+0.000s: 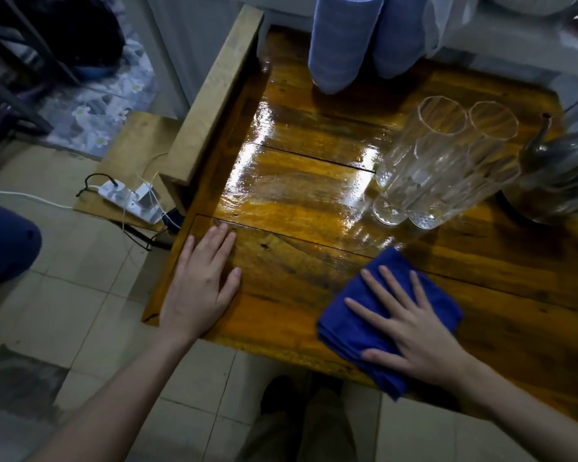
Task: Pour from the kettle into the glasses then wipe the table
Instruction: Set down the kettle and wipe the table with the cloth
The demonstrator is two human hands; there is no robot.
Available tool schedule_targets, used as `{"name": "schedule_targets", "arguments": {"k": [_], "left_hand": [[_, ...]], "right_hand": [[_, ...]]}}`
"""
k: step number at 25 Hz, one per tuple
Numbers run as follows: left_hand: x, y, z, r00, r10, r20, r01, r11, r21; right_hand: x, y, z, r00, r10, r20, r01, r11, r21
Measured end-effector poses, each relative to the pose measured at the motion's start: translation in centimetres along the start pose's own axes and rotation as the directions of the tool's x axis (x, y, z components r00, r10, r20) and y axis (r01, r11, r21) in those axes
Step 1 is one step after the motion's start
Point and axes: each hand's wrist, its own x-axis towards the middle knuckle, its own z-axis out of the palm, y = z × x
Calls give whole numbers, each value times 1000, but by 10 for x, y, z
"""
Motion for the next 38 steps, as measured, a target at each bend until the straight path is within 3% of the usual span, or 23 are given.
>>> {"name": "schedule_targets", "arguments": {"k": [3,5,7,10,14,19,23,30,34,38], "left_hand": [[0,-1,0,1000,-5,-15,5,1000,-15],[0,-2,1,1000,-3,-25,3,1000,2],[1,-4,3,999,-7,-38,8,1000,17],[3,-6,3,992,-107,-63,105,994,-30],[2,-3,2,993,-115,-36,116,993,15],[6,-3,2,992,-125,-10,125,992,22],[7,-3,1,992,-124,-29,124,992,-10],[6,-2,0,992,-125,-28,125,992,-5],[6,-3,3,992,-125,-31,125,992,0],[4,-1,3,991,-127,-43,128,992,15]], "right_hand": [[-11,20,-3,991,-117,62,123,987,-107],[9,6,-10,974,-217,67,223,970,-99],[45,-28,-12,977,-214,10,215,976,-29],[119,-76,-19,995,61,-76,-51,991,121],[227,-74,-39,920,370,-127,-333,912,240],[342,-23,-65,838,533,-119,-485,826,286],[384,0,-78,800,593,-86,-549,783,292],[351,-19,-71,802,578,-147,-529,803,275],[271,-62,-52,824,545,-157,-485,820,305],[175,-96,-30,808,580,-104,-531,793,299]]}}
